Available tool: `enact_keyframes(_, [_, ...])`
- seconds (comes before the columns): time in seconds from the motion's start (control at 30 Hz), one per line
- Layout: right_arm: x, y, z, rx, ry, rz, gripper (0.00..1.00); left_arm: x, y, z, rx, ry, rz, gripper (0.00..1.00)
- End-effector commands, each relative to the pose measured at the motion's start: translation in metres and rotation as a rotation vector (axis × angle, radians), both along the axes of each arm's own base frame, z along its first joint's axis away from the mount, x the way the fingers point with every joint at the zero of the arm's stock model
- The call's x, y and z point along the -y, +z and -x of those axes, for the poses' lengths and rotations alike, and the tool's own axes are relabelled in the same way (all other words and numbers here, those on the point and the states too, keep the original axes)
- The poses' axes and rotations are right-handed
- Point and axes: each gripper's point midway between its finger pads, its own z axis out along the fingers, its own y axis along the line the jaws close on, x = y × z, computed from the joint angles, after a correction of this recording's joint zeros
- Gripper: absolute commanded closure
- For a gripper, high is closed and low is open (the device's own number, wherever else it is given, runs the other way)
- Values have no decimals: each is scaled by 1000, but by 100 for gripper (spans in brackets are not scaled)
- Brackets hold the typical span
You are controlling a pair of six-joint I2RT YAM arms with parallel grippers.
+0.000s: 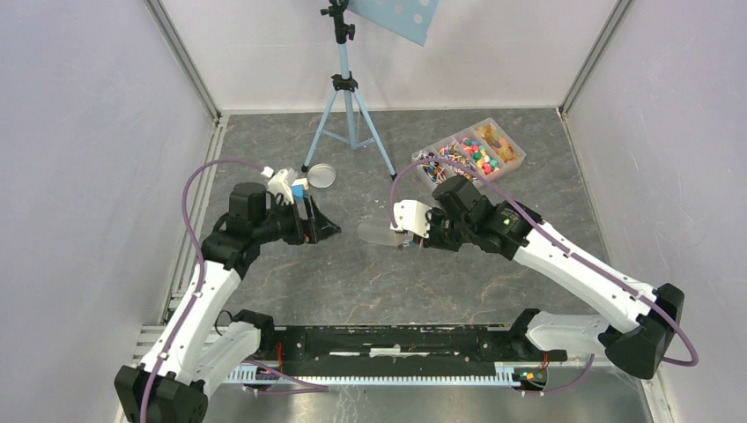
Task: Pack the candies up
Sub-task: Place the fake candies in the packing bottle, then adjust the spatula.
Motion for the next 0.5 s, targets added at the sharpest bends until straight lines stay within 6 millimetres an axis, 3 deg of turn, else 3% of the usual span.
enact_keyframes(0.0, [-43, 17, 11, -4, 136, -226, 100, 23, 64, -10, 166, -127, 106, 14])
enact_keyframes(0.1, [-53, 22, 13, -7, 164, -276, 100, 33, 75, -12, 118, -167, 164, 27])
enact_keyframes(0.17, [-57, 27, 13, 4, 177, -302, 100, 36, 71, -12, 80, -175, 177, 32])
enact_keyframes(0.33, [-64, 36, 15, 24, 217, -351, 100, 32, 58, -6, 43, -177, 138, 27])
enact_keyframes(0.47, [-70, 42, 17, 17, 259, -395, 100, 37, 52, -1, 3, -200, 180, 30])
